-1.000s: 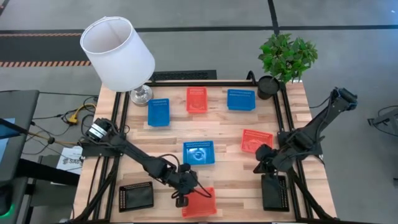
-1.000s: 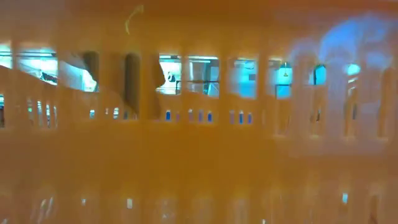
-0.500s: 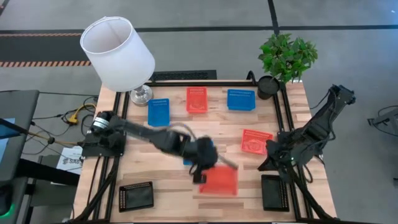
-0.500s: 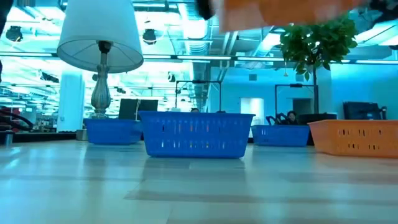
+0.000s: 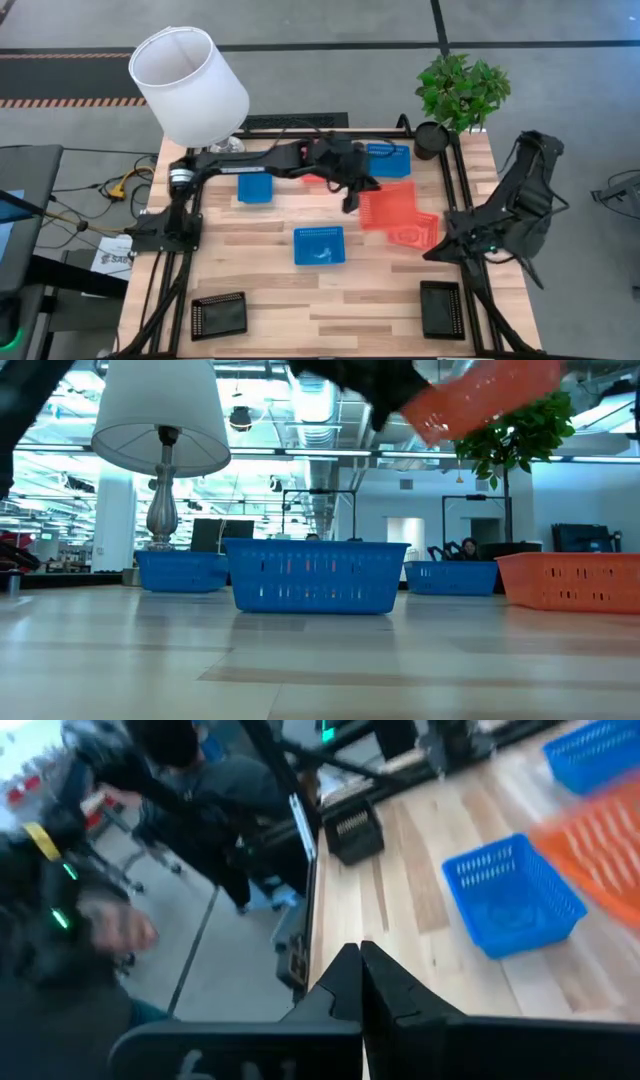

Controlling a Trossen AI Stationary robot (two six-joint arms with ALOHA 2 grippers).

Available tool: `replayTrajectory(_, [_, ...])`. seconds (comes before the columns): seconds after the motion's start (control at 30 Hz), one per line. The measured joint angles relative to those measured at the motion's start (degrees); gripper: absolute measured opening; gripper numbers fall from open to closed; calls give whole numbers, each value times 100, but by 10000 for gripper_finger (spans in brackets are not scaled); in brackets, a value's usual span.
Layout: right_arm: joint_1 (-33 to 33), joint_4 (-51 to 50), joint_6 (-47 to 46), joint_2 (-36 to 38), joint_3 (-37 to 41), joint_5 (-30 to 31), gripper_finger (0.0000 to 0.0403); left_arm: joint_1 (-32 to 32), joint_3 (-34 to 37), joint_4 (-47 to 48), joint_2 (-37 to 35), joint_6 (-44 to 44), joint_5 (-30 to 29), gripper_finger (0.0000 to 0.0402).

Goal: Stack baskets by color
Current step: Stack the bottom orange bin on top of the middle orange bin

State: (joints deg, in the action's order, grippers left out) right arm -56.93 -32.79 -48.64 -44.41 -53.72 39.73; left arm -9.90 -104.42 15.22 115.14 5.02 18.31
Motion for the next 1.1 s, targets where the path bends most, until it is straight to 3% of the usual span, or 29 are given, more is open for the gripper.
replayTrajectory(0.13, [-208,-6,153,70,-89,556,8,-121,-578,40,716,182,492,0])
replayTrajectory(0.4, [-218,2,281,246,-135,998,8,-159,-3074,776,2578,267,1040,0])
replayTrajectory(0.47, [-218,6,270,257,-135,999,8,-181,-2791,101,2637,161,1202,0])
replayTrajectory(0.73, [-218,-18,266,261,-133,1057,8,-97,-2630,-715,2830,396,1152,0])
replayTrajectory(1.1, [-165,-22,253,287,-131,1212,8,-79,-2612,-784,3150,334,1247,0])
